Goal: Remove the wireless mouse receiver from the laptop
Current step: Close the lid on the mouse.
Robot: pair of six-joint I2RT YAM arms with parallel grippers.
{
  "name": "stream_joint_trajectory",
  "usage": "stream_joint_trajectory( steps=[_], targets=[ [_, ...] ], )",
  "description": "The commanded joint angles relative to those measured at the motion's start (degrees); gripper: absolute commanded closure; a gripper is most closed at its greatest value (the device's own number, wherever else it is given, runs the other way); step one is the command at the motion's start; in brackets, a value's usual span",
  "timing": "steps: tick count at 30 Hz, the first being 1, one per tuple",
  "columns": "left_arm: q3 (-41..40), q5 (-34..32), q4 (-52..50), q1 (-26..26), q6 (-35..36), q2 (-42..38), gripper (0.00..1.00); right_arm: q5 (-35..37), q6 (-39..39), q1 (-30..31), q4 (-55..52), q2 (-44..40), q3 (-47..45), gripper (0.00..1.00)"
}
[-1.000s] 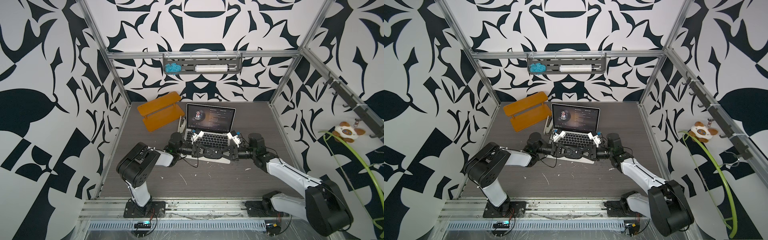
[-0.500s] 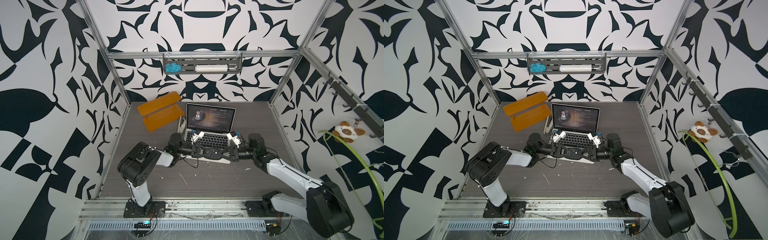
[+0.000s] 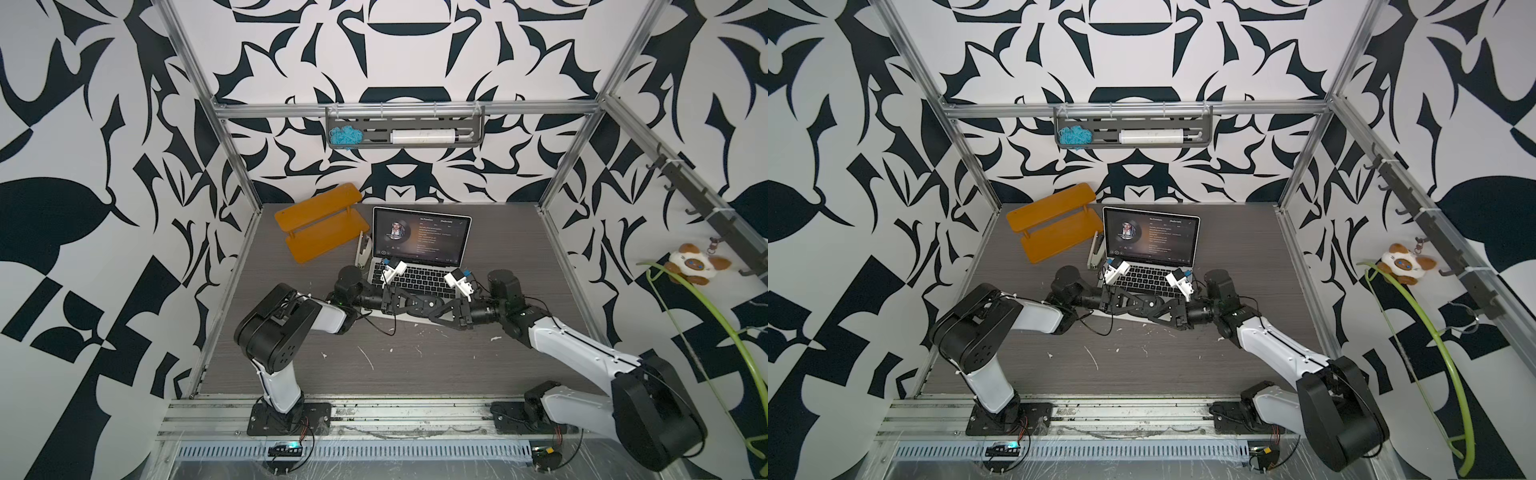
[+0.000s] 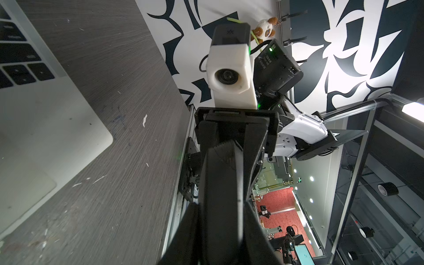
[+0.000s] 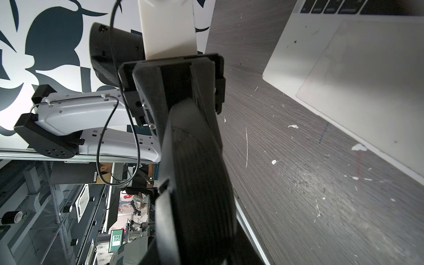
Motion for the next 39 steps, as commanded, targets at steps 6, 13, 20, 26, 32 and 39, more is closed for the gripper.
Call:
stream_joint_trajectory(
  steps=[6,13,20,26,32,39],
  targets=[
    [-0.57,0.87,3.12,0.33,-0.52,-0.33,0.94,2.74,-0.49,-0.68,-0.51,-0.02,2.27,0.53],
    [-0.68,1.18,3.13,0.31,-0.43,-0.24,0.94,2.77,0.64,-0.78,0.67,-0.42,2.98,0.52],
    [-0.39,1.4,3.47,0.31,-0.78,0.05,0.94,2.72,1.04,-0.79,0.84,-0.47,3.61,0.51],
    [-0.16,1.88,3.29,0.32,-1.03,-0.07,0.95,3.11,1.26,-0.85,1.34,0.36,3.59,0.58],
    [0.36,1.88,3.54,0.32,-1.57,-0.2,0.95,3.88,0.02,-0.75,-0.38,1.66,3.9,0.7],
    [1.14,1.97,3.79,-0.21,-2.41,-0.2,0.96,8.67,-3.61,0.77,-5.5,3.38,5.36,0.71]
  ],
)
